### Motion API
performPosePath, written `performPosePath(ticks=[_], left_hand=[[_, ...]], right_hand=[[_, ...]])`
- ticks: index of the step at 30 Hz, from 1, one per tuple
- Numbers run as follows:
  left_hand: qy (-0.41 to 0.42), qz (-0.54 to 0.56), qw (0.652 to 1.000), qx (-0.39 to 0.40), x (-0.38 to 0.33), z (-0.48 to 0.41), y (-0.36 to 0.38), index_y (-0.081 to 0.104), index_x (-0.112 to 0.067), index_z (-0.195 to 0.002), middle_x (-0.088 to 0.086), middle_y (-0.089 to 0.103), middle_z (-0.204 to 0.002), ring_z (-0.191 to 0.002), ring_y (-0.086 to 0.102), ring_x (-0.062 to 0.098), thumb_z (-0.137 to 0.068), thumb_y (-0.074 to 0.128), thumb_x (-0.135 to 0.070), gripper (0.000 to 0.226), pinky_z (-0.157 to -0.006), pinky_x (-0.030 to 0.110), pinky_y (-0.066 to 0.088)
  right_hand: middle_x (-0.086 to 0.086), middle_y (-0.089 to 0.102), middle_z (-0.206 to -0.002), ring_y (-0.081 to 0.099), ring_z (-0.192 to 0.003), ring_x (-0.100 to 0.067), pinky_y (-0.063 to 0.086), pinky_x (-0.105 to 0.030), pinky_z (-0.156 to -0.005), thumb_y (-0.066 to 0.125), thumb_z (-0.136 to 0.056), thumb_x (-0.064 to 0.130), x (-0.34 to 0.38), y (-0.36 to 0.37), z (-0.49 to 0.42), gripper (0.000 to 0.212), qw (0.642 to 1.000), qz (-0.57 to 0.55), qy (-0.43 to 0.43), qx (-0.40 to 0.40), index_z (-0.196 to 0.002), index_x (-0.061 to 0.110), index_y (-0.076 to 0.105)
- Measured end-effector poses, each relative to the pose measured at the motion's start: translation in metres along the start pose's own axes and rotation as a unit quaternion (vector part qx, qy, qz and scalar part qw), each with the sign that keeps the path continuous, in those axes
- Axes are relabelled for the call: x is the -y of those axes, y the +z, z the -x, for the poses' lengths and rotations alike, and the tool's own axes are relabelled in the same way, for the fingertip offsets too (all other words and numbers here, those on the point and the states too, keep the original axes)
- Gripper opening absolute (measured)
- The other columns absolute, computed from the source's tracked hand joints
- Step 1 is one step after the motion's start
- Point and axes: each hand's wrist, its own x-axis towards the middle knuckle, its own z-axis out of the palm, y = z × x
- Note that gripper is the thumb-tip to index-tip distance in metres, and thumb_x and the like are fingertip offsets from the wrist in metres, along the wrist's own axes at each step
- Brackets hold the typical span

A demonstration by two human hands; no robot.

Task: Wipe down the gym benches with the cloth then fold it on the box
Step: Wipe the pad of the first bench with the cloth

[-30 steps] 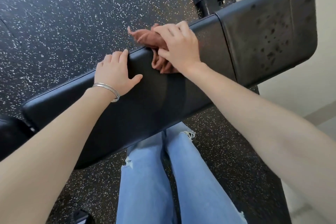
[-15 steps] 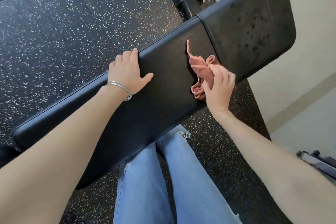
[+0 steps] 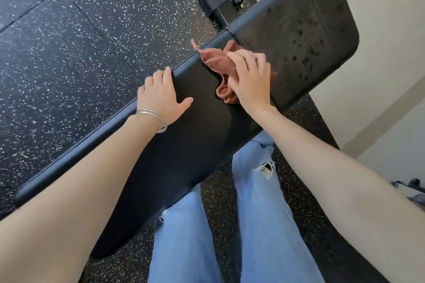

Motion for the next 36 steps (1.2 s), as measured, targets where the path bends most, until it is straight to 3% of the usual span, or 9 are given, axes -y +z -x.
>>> performPosePath(ticks=[5, 9, 15, 19, 22, 25, 29, 33, 36], left_hand=[[0.005, 0.008, 1.000, -0.009, -0.014, -0.011, 0.001, 0.017, -0.007, -0.148, 0.015, 0.033, -0.146, -0.131, 0.034, 0.038, -0.084, 0.055, -0.056, 0.089, -0.105, 0.050, 0.032], [-0.003, 0.013, 1.000, -0.019, -0.029, -0.022, 0.004, 0.016, -0.008, -0.148, 0.014, 0.033, -0.147, -0.131, 0.034, 0.038, -0.083, 0.055, -0.056, 0.090, -0.105, 0.051, 0.030], [-0.011, 0.022, 0.999, -0.039, -0.047, -0.031, 0.001, 0.017, -0.009, -0.148, 0.015, 0.034, -0.145, -0.130, 0.034, 0.039, -0.083, 0.054, -0.056, 0.088, -0.105, 0.052, 0.029], [-0.027, 0.019, 0.998, -0.045, -0.064, -0.039, 0.000, 0.018, -0.009, -0.148, 0.015, 0.034, -0.145, -0.130, 0.034, 0.038, -0.084, 0.053, -0.056, 0.087, -0.106, 0.050, 0.029], [-0.046, 0.022, 0.998, -0.042, -0.078, -0.048, -0.002, 0.018, -0.010, -0.148, 0.015, 0.034, -0.146, -0.132, 0.033, 0.038, -0.084, 0.053, -0.057, 0.087, -0.108, 0.050, 0.026], [-0.059, 0.030, 0.997, -0.044, -0.092, -0.057, -0.003, 0.019, -0.010, -0.148, 0.015, 0.034, -0.146, -0.133, 0.033, 0.038, -0.084, 0.052, -0.057, 0.086, -0.109, 0.051, 0.025], [-0.063, 0.036, 0.996, -0.049, -0.103, -0.067, -0.005, 0.022, -0.010, -0.147, 0.016, 0.035, -0.145, -0.132, 0.034, 0.039, -0.084, 0.052, -0.057, 0.084, -0.108, 0.051, 0.025], [-0.064, 0.036, 0.996, -0.052, -0.108, -0.070, -0.004, 0.023, -0.010, -0.147, 0.016, 0.037, -0.144, -0.130, 0.036, 0.039, -0.083, 0.055, -0.057, 0.086, -0.107, 0.050, 0.027], [-0.064, 0.028, 0.996, -0.048, -0.107, -0.069, -0.006, 0.022, -0.010, -0.147, 0.016, 0.036, -0.145, -0.130, 0.035, 0.039, -0.082, 0.055, -0.058, 0.087, -0.108, 0.051, 0.027]], right_hand=[[-0.012, 0.066, -0.111, 0.059, -0.089, -0.037, 0.050, -0.042, -0.068, 0.069, -0.068, 0.012, -0.037, -0.001, 0.061, 0.047, 0.999, 0.012, -0.037, -0.020, -0.114, 0.009, 0.061], [-0.015, 0.067, -0.105, 0.063, -0.083, -0.038, 0.052, -0.041, -0.064, 0.074, -0.067, 0.015, -0.038, -0.002, 0.023, 0.045, 0.997, 0.028, -0.077, 0.005, -0.110, 0.009, 0.065], [-0.010, 0.064, -0.114, 0.060, -0.097, -0.033, 0.049, -0.040, -0.073, 0.056, -0.081, 0.029, -0.026, -0.006, -0.060, 0.040, 0.984, 0.084, -0.153, 0.026, -0.119, 0.015, 0.060], [-0.007, 0.052, -0.129, 0.045, -0.118, -0.031, 0.038, -0.040, -0.089, 0.043, -0.088, 0.032, -0.030, 0.000, -0.126, 0.043, 0.987, 0.080, -0.107, 0.088, -0.130, 0.019, 0.046], [-0.006, 0.057, -0.120, 0.050, -0.107, -0.029, 0.040, -0.037, -0.082, 0.048, -0.084, 0.033, -0.042, -0.002, -0.128, 0.042, 0.988, 0.044, -0.129, 0.078, -0.124, 0.020, 0.052], [-0.010, 0.064, -0.109, 0.054, -0.094, -0.032, 0.046, -0.039, -0.070, 0.063, -0.075, 0.025, -0.083, -0.008, -0.071, 0.040, 0.993, -0.015, -0.120, -0.005, -0.113, 0.013, 0.063], [-0.013, 0.067, -0.108, 0.039, -0.095, -0.025, 0.048, -0.041, -0.067, 0.071, -0.071, 0.019, -0.125, -0.011, -0.003, 0.039, 0.994, -0.035, -0.104, 0.002, -0.109, 0.009, 0.067], [-0.008, 0.066, -0.108, 0.057, -0.094, -0.031, 0.047, -0.041, -0.070, 0.066, -0.071, 0.027, -0.099, -0.010, -0.058, 0.040, 0.987, -0.026, -0.155, 0.016, -0.109, 0.014, 0.066], [-0.002, 0.061, -0.114, 0.054, -0.103, -0.029, 0.041, -0.039, -0.077, 0.059, -0.078, 0.033, -0.069, -0.009, -0.121, 0.042, 0.981, -0.005, -0.183, 0.069, -0.118, 0.021, 0.058]])
